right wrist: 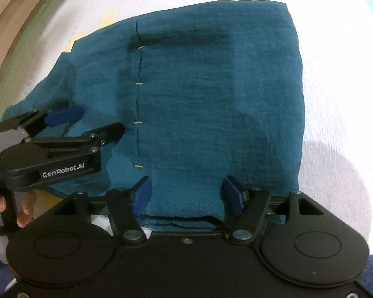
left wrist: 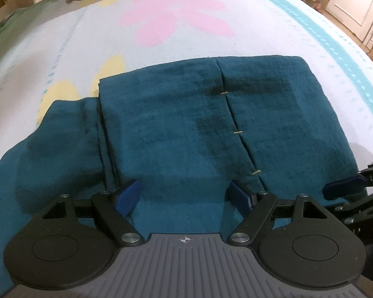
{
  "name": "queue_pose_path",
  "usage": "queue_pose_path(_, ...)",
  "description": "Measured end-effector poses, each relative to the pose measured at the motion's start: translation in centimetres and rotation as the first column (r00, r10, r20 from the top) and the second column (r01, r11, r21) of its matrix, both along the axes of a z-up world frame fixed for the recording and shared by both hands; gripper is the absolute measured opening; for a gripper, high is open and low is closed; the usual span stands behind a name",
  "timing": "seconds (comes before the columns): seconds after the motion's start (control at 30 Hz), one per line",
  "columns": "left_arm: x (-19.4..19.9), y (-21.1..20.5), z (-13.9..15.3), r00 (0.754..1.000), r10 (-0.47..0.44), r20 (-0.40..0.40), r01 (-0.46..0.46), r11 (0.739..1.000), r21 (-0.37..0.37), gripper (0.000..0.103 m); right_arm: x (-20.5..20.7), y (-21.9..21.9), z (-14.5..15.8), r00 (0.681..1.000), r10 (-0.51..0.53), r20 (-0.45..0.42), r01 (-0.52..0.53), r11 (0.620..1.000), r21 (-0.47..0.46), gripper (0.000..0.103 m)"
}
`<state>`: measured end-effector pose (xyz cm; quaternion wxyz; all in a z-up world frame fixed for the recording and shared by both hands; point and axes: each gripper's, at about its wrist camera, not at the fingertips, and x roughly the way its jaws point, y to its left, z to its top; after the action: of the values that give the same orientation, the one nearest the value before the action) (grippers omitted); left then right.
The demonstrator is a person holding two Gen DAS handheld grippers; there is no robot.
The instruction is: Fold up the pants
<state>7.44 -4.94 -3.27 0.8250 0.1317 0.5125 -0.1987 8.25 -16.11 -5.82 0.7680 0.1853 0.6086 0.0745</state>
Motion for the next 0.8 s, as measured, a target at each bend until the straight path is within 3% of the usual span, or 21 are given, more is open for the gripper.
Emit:
queue_pose_path(0.13, -0.1, 0.4, 0.2, 1.0, 0.005, -0.011, -0.005, 1.0, 0.009, 0.076, -0.1, -1.6, 0.3, 1.0, -0.007, 0.002, 0.007, 1.0, 0.022, 0.07)
queue_pose_path(0.23, -0.2, 0.4, 0.9, 1.0, 0.001, 0.004, -0.001, 0.999, 0.047, 0.062, -0.3, -1.6, 0.1, 1.0, -0.002, 0.008, 0.002, 1.0, 0.018, 0.07)
queue_pose_path(0.33, -0.5, 0.9, 1.6, 0.998, 0.049, 0.048, -0.052, 0.997, 0.054, 0.061, -0.3, -1.4, 0.0, 1.0, 0.003, 0.015, -0.003, 1.0, 0.011, 0.071)
queue_pose_path(0.8, -1.1, 3.4, 3.7, 0.969, 0.231, 0.091, -0.236, 0.971, 0.039, 0.057, -1.1, 0.4, 0.2, 0.999, 0.006, 0.043, -0.006, 1.0, -0.014, 0.071)
